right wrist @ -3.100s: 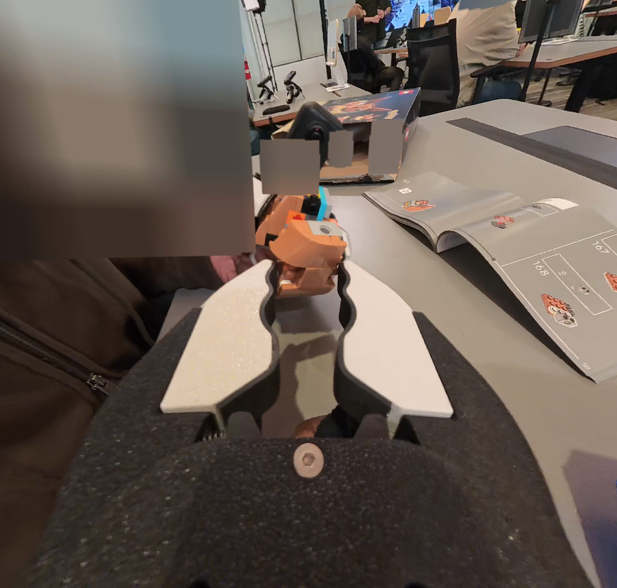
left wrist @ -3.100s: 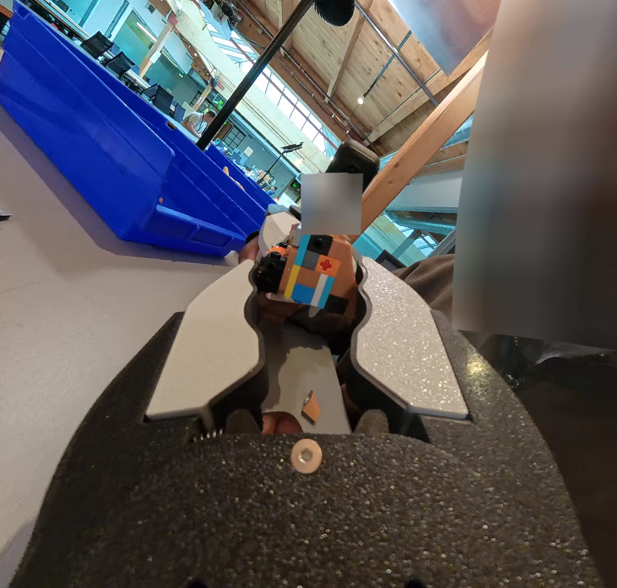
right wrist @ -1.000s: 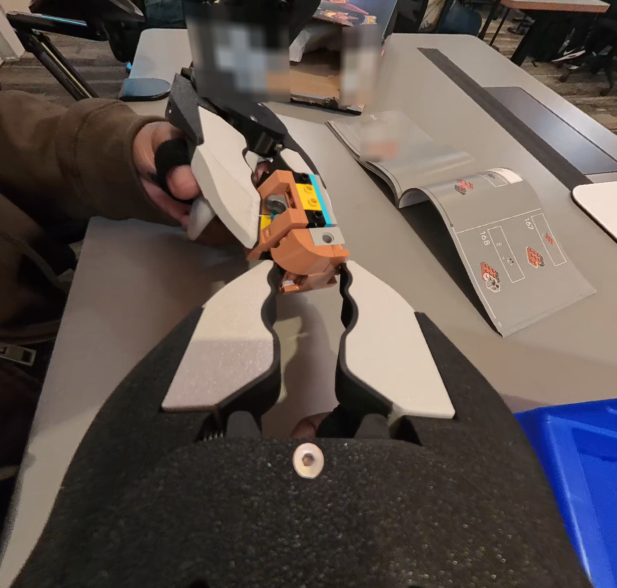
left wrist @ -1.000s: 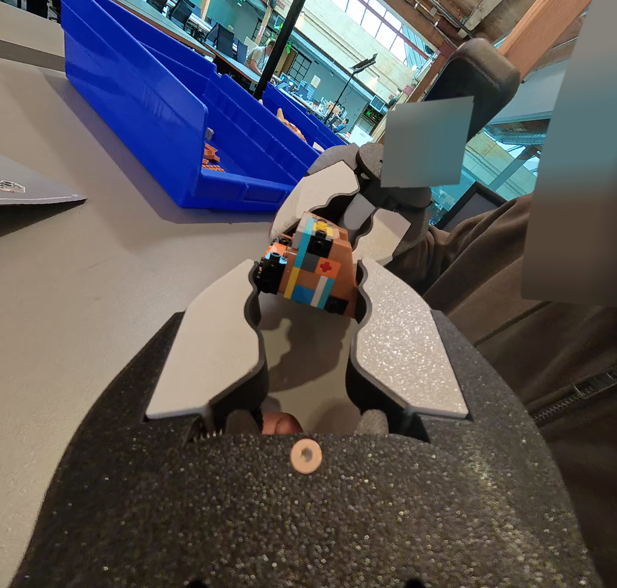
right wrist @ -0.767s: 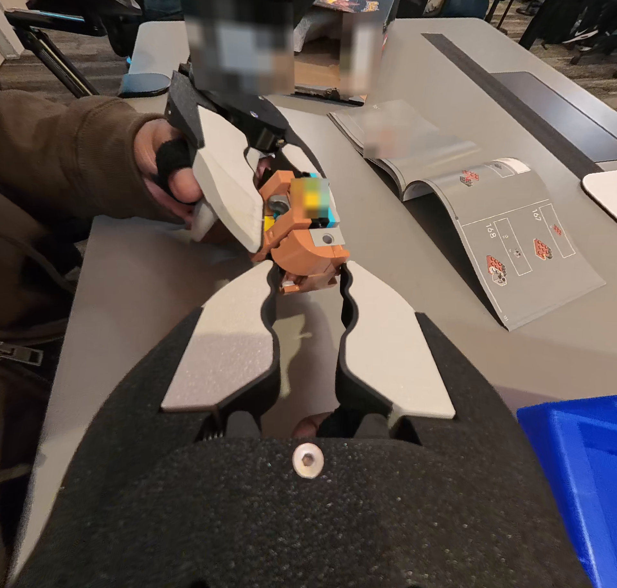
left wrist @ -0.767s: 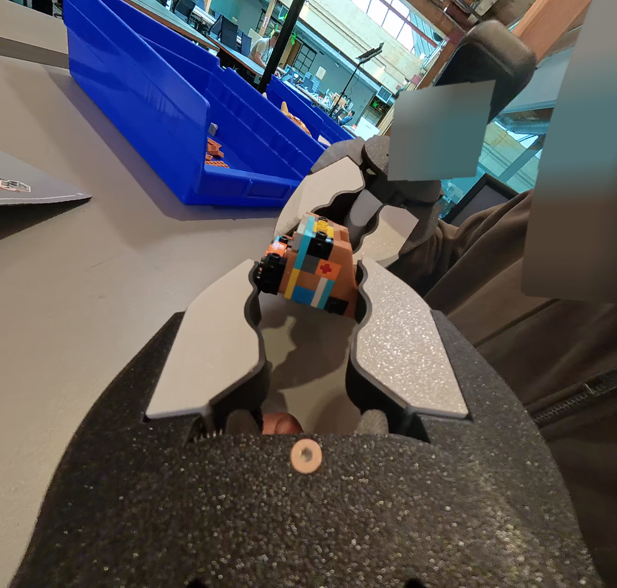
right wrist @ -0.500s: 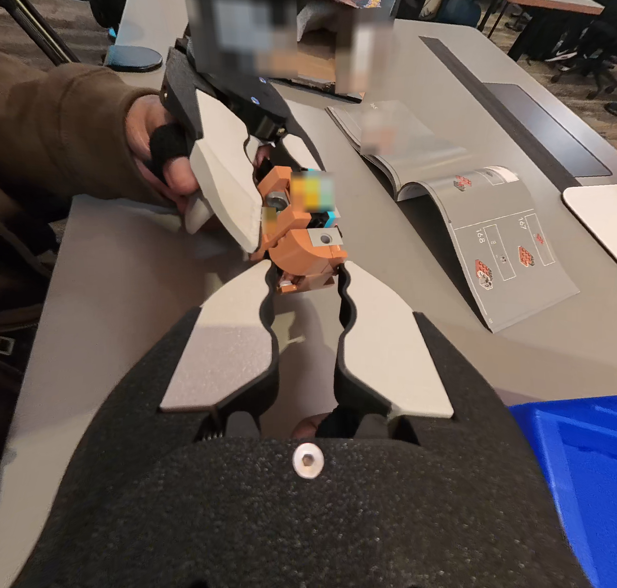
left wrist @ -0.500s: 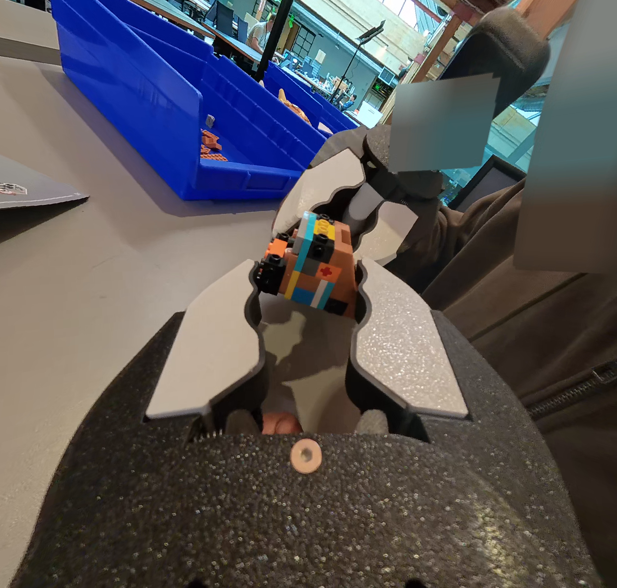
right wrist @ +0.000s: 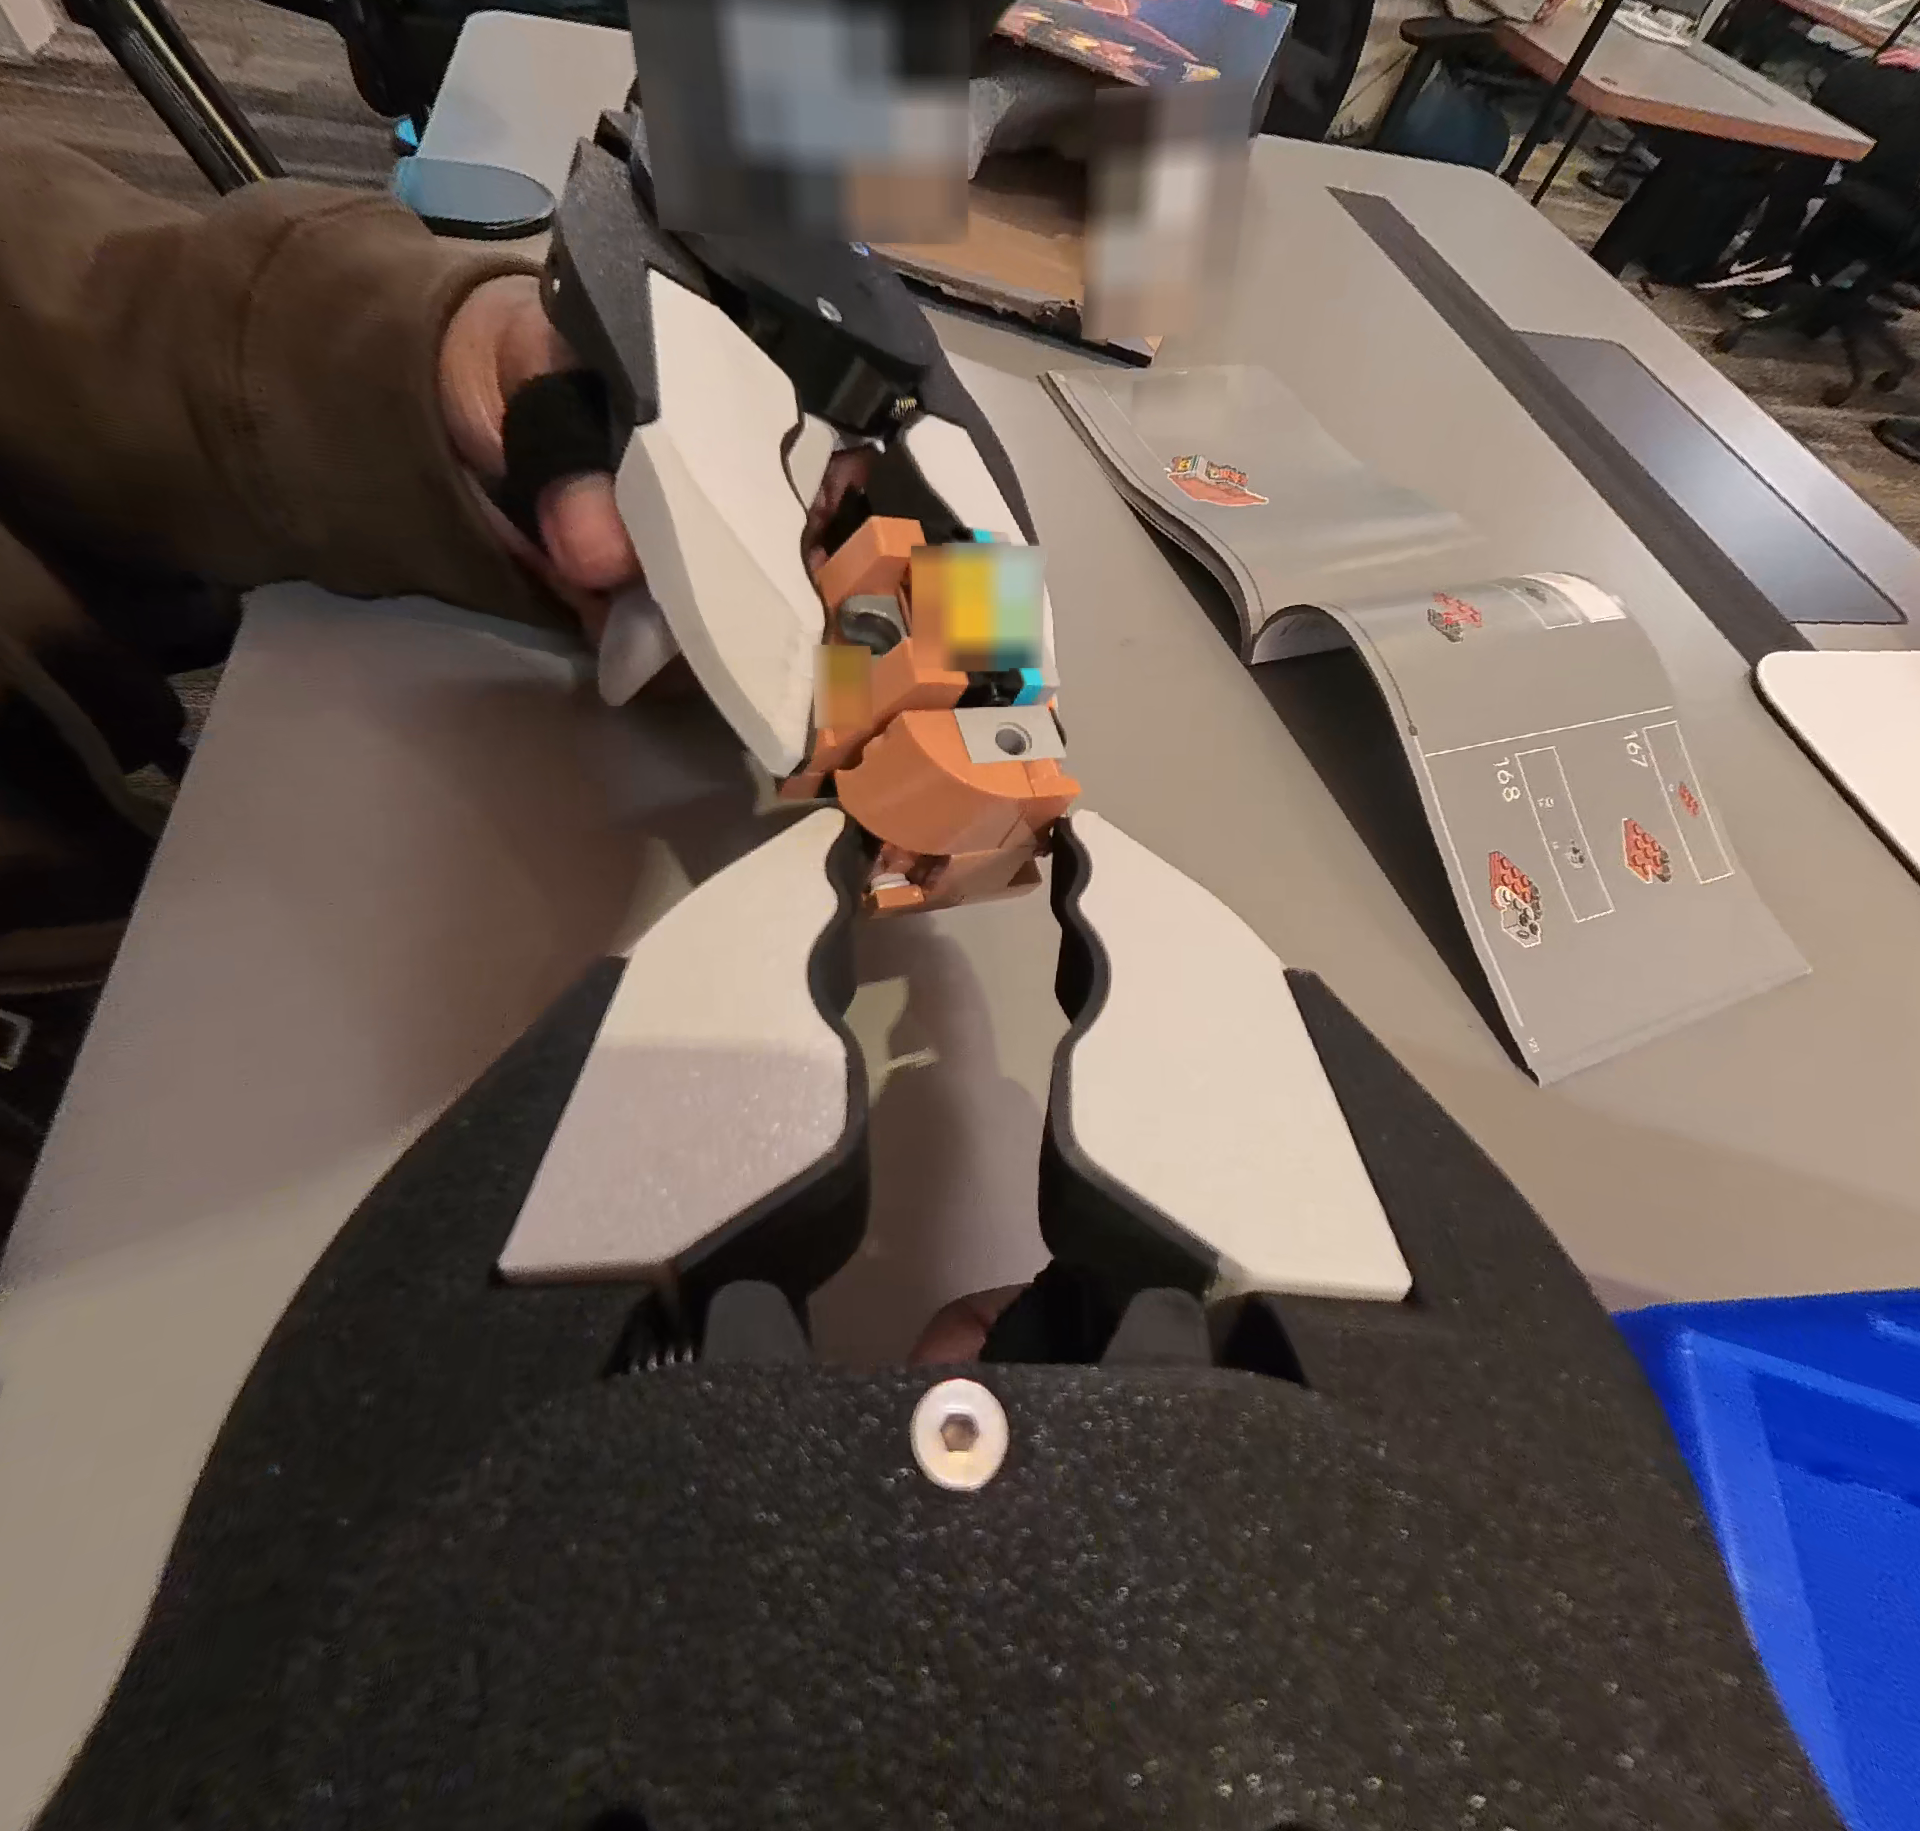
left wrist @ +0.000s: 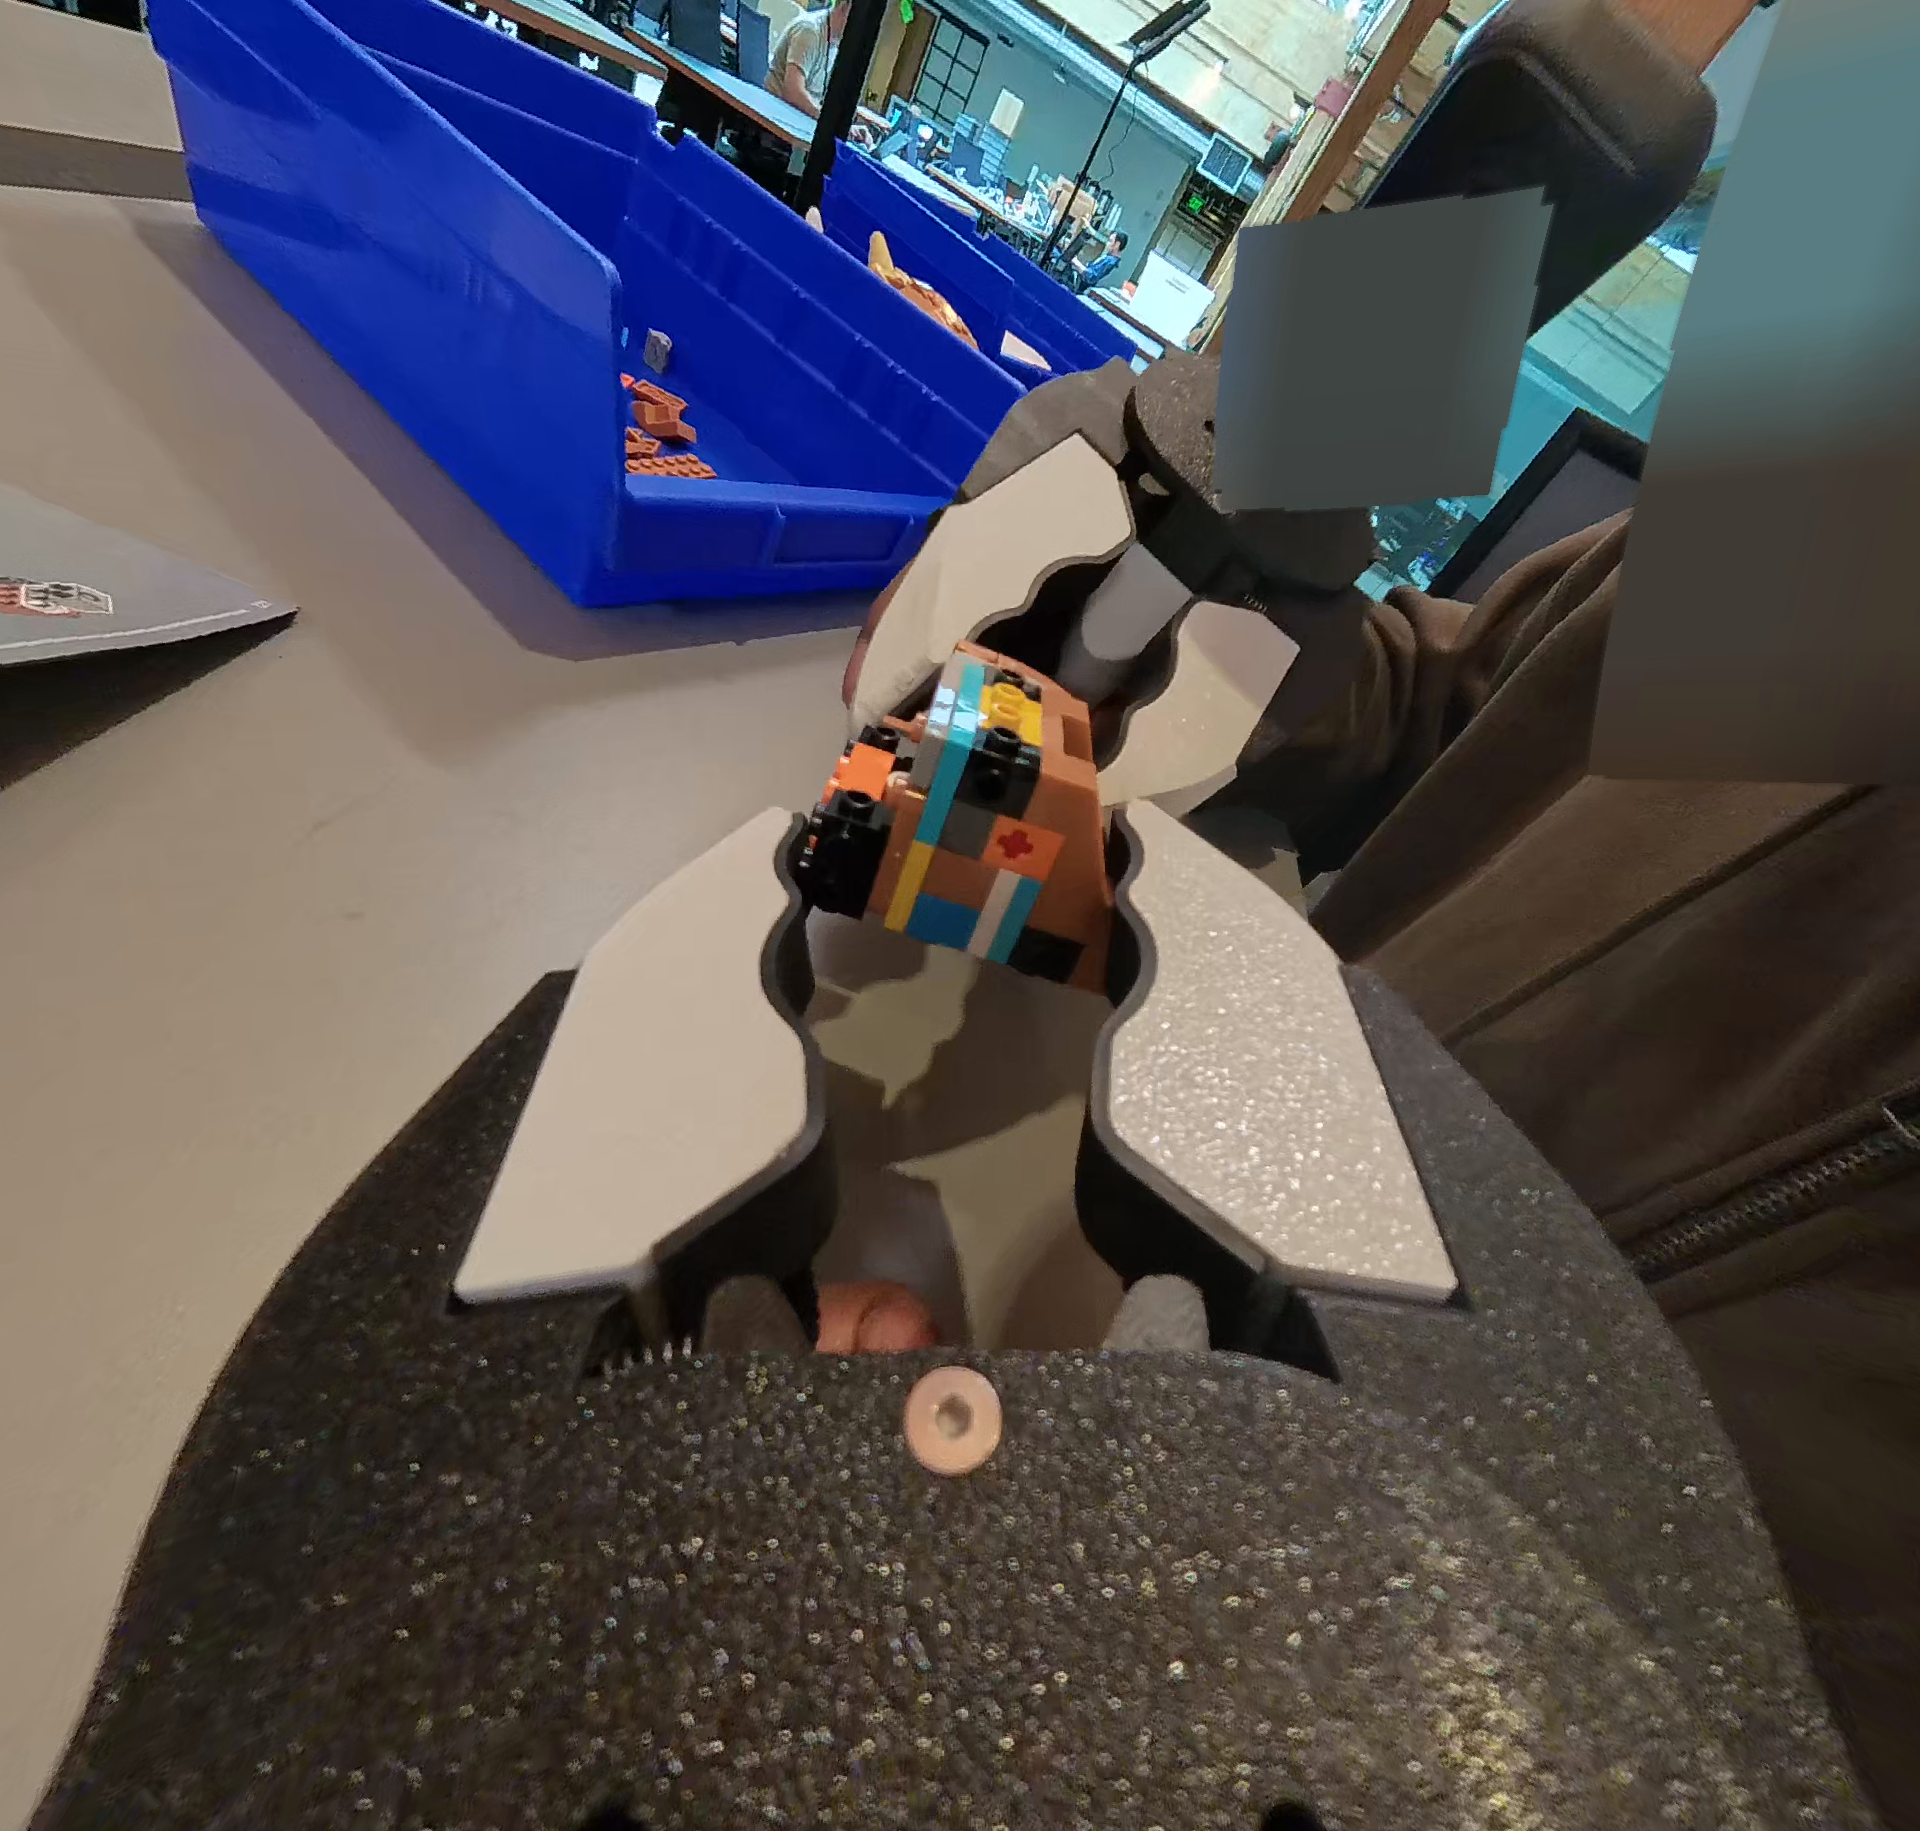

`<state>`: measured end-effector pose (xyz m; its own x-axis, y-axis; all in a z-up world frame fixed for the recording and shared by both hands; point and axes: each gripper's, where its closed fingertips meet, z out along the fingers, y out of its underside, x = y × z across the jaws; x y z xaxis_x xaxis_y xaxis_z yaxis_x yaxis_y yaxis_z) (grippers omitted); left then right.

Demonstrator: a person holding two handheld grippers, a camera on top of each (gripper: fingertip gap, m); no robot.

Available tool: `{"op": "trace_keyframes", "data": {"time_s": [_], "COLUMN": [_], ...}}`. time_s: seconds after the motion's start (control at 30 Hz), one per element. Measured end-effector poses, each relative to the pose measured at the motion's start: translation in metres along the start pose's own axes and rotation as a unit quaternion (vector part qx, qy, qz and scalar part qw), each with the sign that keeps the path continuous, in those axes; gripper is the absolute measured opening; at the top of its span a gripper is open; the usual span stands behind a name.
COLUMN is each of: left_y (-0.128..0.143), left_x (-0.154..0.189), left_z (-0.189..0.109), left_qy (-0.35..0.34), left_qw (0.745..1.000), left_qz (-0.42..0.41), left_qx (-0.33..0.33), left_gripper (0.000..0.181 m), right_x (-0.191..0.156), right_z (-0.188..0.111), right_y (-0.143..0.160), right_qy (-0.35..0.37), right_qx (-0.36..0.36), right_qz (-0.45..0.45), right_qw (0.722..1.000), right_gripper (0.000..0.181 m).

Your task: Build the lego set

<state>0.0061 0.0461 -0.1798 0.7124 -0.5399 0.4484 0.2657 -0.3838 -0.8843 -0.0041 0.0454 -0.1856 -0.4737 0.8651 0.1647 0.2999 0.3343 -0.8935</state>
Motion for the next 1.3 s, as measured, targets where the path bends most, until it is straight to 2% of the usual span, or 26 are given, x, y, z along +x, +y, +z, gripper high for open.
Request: {"op": "trace_keyframes", "data": {"time_s": [0.5, 1.07, 1.3], "left_y": [0.001, 0.006, 0.011], "left_x": [0.000, 0.001, -0.001], "left_z": [-0.001, -0.001, 0.000], "left_qy": [-0.003, -0.024, -0.040], "left_qw": [1.000, 0.997, 0.994], "left_qz": [0.006, 0.064, 0.087], "left_qx": [0.001, -0.022, -0.043], "left_gripper": [0.055, 0.054, 0.054], "right_x": [0.000, -0.004, -0.004], "right_z": [-0.001, 0.000, 0.000], "right_y": [-0.005, -0.002, 0.001], "right_qy": [0.010, 0.006, 0.022], "right_qx": [0.020, 0.013, -0.007], "right_qz": [-0.022, -0.044, -0.093], "right_qw": [1.000, 0.999, 0.995], "right_gripper": [0.034, 0.034, 0.034]}}
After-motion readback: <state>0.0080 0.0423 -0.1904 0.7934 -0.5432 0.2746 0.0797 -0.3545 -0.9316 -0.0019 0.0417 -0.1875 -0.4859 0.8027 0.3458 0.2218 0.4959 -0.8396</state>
